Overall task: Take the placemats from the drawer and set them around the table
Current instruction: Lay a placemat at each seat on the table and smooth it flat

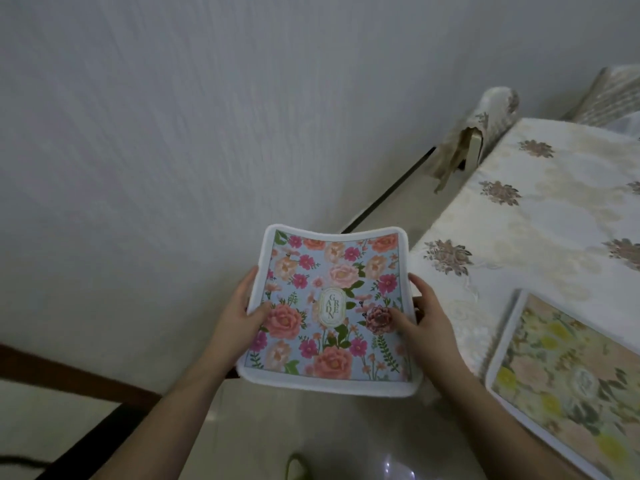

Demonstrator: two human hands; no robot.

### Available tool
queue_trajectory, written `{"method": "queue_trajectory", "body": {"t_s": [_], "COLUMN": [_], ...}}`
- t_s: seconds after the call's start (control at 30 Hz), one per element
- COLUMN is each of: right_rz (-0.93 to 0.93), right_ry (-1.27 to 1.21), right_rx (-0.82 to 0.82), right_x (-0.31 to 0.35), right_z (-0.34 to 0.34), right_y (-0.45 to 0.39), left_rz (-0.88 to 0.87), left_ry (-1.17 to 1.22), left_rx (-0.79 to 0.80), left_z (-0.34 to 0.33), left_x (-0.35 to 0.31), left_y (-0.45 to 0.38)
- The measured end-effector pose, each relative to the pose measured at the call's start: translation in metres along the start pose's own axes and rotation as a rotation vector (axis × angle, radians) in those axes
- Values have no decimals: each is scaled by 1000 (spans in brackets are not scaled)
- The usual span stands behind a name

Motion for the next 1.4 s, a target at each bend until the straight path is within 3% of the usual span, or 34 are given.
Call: {"method": "queue_trajectory", "body": {"t_s": [0.17,0.37,1.13,1.4], "right_rz": [35,31,-12,-112], "right_ry": [-2,54,15,60], "right_rx": [11,10,-109,-110], "right_x": [30,33,0,-9], "right_z": [-40,-46,38,35], "right_y": [-14,-38,-227,-283], "left_rz": [-25,-24,34,5], "left_ry": [-72,-66,-120,-178], "left_rx": [-85,-79,35,170], "left_z": [56,66,-72,-97], "left_x": [-2,-4,-66,-72], "left_y": [-14,-39,-247,-311]}}
Point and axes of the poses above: each hand's wrist, its own y-axis away from the middle knuckle, its own z-axis out of the back of the hand, x = y × z, the point moved 9 cm from there along -y, towards the middle knuckle, and after that the axes turned 6 degrees about y, right-handed, at the moved point
